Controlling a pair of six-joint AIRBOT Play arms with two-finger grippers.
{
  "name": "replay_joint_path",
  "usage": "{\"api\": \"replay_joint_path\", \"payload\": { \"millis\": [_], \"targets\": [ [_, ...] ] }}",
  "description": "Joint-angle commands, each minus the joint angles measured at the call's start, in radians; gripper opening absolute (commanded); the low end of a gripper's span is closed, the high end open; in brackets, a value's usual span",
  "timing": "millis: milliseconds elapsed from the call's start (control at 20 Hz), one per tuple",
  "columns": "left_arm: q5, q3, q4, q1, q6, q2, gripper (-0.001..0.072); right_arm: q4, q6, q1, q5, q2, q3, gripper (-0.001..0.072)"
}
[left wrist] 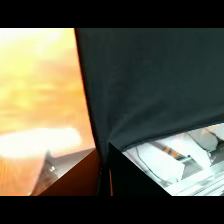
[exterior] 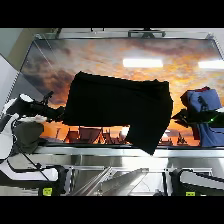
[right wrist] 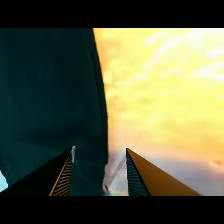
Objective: Fold the shirts.
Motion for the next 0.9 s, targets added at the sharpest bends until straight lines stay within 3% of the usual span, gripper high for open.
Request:
{"api": "replay_joint_path", "payload": {
  "millis": [0, 150, 200, 250, 350, 450, 650, 850],
  "targets": [
    [-0.007, -0.001, 0.004, -0.014, 0.008, -0.033, 0.0024, 0.053, 0.011, 0.072, -0.024, -0.074, -0.008, 0.0371],
    [-0.007, 0.0, 0.003, -0.014, 0.026, -0.041, 0.0024, 0.162, -0.058, 0.09, -0.034, -0.103, -0.008, 0.0366],
    [-0.007, 0.005, 0.004, -0.011, 0.026, -0.04, 0.0024, 0.2, -0.084, 0.09, -0.034, -0.102, -0.008, 0.0319],
    [-0.015, 0.018, 0.003, -0.01, 0.026, -0.04, 0.0025, 0.242, -0.108, 0.09, -0.02, -0.101, -0.008, 0.0131],
    [-0.069, 0.072, -0.017, -0.011, 0.026, -0.04, 0.0025, 0.333, -0.163, 0.088, 0.042, -0.088, -0.005, 0.0027],
    [-0.164, 0.154, -0.128, -0.011, 0.053, -0.026, 0.0024, 0.445, -0.223, 0.087, 0.122, -0.025, 0.01, 0.0026],
    [-0.304, 0.373, -0.582, -0.006, 0.172, 0.145, 0.0023, 0.67, -0.26, 0.064, 0.217, 0.289, 0.149, 0.0026],
    [-0.315, 0.708, -1.141, 0.092, 0.302, 0.346, 0.0024, 0.752, -0.267, -0.035, 0.123, 0.61, 0.492, 0.0026]
  ]
}}
